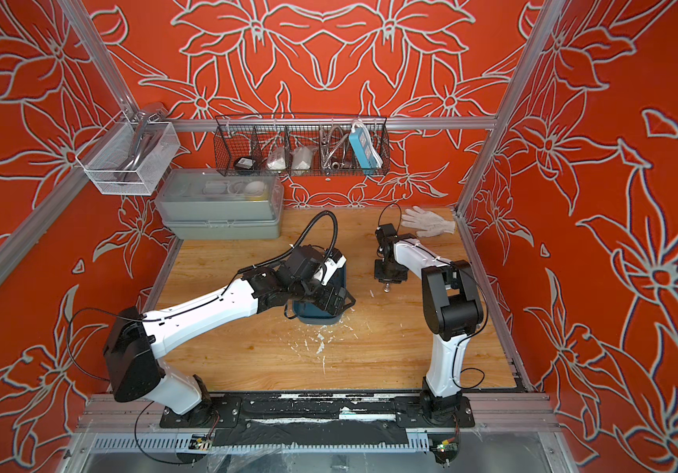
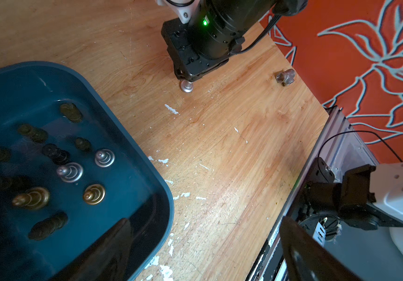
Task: Put the chess pieces into the storage box
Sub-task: Pick up the chess piece at the center of the board.
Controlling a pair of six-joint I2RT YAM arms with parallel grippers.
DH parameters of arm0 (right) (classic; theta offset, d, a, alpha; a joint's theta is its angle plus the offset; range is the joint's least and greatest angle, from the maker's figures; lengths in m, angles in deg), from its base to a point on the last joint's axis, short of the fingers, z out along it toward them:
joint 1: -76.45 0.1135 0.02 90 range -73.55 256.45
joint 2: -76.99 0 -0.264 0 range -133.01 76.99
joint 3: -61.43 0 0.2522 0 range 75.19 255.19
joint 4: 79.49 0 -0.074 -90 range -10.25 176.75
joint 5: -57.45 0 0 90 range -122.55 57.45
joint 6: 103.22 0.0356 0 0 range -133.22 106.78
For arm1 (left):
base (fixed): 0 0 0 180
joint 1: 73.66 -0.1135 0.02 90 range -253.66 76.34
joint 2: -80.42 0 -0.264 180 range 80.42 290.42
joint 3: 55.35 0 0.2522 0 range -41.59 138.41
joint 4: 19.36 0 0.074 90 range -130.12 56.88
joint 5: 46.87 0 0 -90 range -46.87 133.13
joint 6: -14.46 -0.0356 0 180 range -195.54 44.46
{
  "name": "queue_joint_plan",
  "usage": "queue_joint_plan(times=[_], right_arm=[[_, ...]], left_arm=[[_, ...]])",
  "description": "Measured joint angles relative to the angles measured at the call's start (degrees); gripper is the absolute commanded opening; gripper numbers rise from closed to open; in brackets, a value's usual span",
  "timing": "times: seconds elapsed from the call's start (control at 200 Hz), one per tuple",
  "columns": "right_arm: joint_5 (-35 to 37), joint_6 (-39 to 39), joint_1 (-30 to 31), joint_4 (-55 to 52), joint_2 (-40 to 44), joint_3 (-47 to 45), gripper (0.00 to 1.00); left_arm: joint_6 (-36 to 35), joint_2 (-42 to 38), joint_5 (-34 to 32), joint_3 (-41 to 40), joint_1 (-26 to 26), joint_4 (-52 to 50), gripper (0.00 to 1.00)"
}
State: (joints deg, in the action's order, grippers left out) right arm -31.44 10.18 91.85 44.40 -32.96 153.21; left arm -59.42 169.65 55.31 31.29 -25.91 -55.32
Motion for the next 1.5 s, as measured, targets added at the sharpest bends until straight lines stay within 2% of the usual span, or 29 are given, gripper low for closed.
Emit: queue_joint_plan(times=[0.185, 0.53, 0.791, 0.976, 1.056, 1.206, 1.501], right_arm=[[-0.04, 0.15, 0.00, 0.02, -0.44, 0.00, 0.25], [-0.07, 0.24, 0.00, -0.04, -0.72, 0.00, 0.22], [-0.04, 0.63, 0.02, -0.09, -0.72, 0.00, 0.26], [-0.04, 1.07, 0.26, -0.09, -0.72, 0.00, 0.21], [-0.04, 1.22, 0.39, -0.09, -0.72, 0.00, 0.21], [0.00, 1.51, 0.44, -0.13, -0.72, 0.00, 0.29], [0.17, 1.77, 0.74, -0.24, -0.72, -0.42, 0.19]], left_arm=[[0.13, 0.00, -0.13, 0.00, 0.00, 0.00, 0.94], [0.37, 0.00, -0.55, 0.00, 0.00, 0.00, 0.94], [0.37, 0.11, -0.81, 0.00, 0.00, -0.04, 0.94], [0.37, 0.15, -1.20, 0.00, 0.00, -0.04, 0.94], [0.37, 0.15, -1.46, 0.00, 0.00, -0.07, 0.94], [0.37, 0.15, -1.81, 0.00, 0.00, -0.07, 0.94], [0.37, 0.20, -2.03, 0.00, 0.00, -0.07, 0.94]])
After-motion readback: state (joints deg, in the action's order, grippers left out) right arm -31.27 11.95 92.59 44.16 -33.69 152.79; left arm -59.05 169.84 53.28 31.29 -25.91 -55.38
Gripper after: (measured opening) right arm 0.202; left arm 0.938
